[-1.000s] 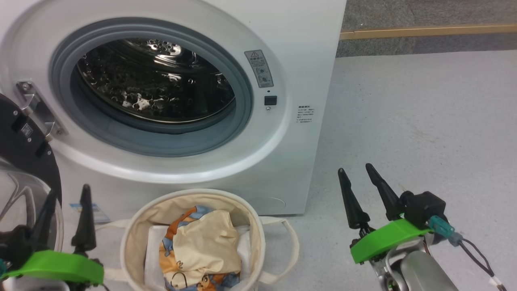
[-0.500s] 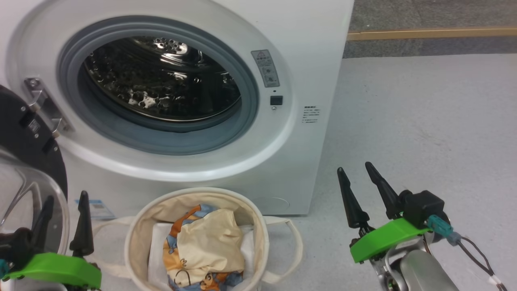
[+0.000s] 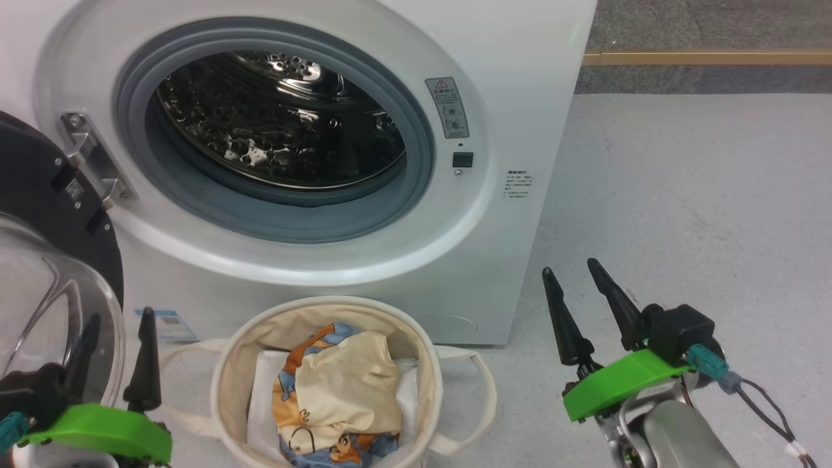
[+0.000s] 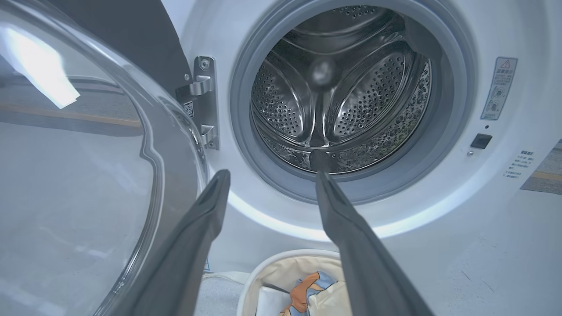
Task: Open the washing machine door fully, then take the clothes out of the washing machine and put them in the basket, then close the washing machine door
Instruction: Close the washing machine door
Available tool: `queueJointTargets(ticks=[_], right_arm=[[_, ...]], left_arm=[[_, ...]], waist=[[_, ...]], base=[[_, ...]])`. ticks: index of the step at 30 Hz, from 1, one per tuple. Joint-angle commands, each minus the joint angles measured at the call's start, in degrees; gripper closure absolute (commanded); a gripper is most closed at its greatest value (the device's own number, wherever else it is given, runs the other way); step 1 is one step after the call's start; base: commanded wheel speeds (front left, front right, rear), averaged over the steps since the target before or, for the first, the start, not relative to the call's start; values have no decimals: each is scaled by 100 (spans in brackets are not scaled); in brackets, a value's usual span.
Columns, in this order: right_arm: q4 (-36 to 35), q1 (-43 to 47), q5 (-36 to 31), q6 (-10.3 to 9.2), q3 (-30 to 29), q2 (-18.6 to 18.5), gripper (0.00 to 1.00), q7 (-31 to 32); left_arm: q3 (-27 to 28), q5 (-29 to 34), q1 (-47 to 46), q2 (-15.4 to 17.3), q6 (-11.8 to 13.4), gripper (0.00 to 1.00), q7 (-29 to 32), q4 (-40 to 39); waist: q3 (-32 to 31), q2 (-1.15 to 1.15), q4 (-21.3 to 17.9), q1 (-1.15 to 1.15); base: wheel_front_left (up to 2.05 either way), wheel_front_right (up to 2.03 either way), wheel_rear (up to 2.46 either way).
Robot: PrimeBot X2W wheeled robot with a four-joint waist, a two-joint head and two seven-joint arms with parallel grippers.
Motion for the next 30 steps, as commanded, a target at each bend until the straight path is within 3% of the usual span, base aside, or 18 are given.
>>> queueJointTargets(ticks=[1, 30], right_arm=[[-178, -258, -7, 42, 140, 14, 0, -29], [-60, -226, 5, 42, 153, 14, 0, -29]], left_arm=[[229, -9, -341, 167, -17, 0, -73, -113], [224, -81, -341, 141, 111, 0, -187, -42]], waist=[[-3, 0, 3, 0], [-30, 0, -11, 0]], base=[[0, 0, 0], [-10, 5, 5]])
